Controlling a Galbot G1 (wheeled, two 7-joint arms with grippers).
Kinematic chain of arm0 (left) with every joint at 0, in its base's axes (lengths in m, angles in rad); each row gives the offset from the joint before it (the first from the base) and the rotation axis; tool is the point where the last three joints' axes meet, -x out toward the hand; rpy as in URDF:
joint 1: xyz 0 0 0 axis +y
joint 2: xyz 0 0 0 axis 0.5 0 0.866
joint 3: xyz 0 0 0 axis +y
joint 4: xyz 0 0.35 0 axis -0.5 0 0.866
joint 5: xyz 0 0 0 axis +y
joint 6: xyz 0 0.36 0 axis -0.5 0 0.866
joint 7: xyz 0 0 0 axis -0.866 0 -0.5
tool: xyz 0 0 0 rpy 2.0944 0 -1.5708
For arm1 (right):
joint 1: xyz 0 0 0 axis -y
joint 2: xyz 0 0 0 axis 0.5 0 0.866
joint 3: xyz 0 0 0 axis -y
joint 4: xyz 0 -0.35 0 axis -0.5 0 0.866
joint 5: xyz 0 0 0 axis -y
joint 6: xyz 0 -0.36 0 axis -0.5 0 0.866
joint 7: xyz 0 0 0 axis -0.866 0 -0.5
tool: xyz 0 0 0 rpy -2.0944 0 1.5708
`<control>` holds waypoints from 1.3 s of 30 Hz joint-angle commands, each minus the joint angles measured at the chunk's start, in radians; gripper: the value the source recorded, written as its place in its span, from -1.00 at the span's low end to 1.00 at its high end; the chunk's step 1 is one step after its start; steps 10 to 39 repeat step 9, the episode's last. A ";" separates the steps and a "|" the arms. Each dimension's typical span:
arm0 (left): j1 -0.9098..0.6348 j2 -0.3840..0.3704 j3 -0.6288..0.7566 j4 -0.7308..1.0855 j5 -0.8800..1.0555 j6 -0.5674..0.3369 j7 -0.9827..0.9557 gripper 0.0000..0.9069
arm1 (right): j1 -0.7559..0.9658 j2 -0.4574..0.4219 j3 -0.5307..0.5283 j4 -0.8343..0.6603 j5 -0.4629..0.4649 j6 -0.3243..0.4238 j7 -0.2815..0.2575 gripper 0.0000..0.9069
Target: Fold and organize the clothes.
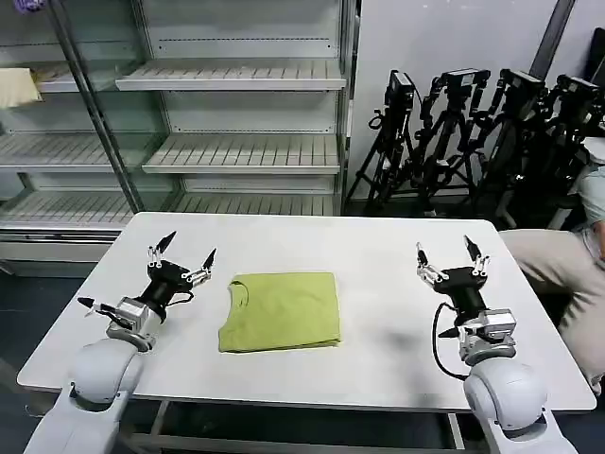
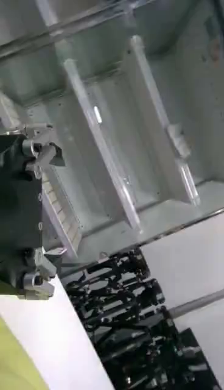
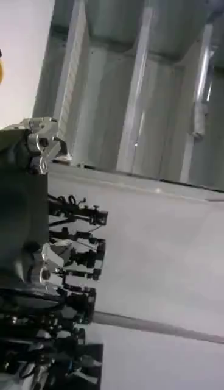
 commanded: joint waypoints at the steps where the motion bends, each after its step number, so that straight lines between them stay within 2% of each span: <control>1: 0.021 0.014 -0.087 0.019 0.093 -0.127 0.086 1.00 | 0.016 0.006 -0.097 0.012 -0.071 0.010 0.010 1.00; 8: 0.050 0.005 -0.091 -0.032 0.116 -0.167 0.083 1.00 | 0.026 -0.015 -0.098 -0.010 -0.072 0.021 0.018 1.00; 39: 0.048 -0.002 -0.088 -0.032 0.122 -0.167 0.080 1.00 | 0.025 -0.016 -0.096 -0.010 -0.075 0.023 0.018 1.00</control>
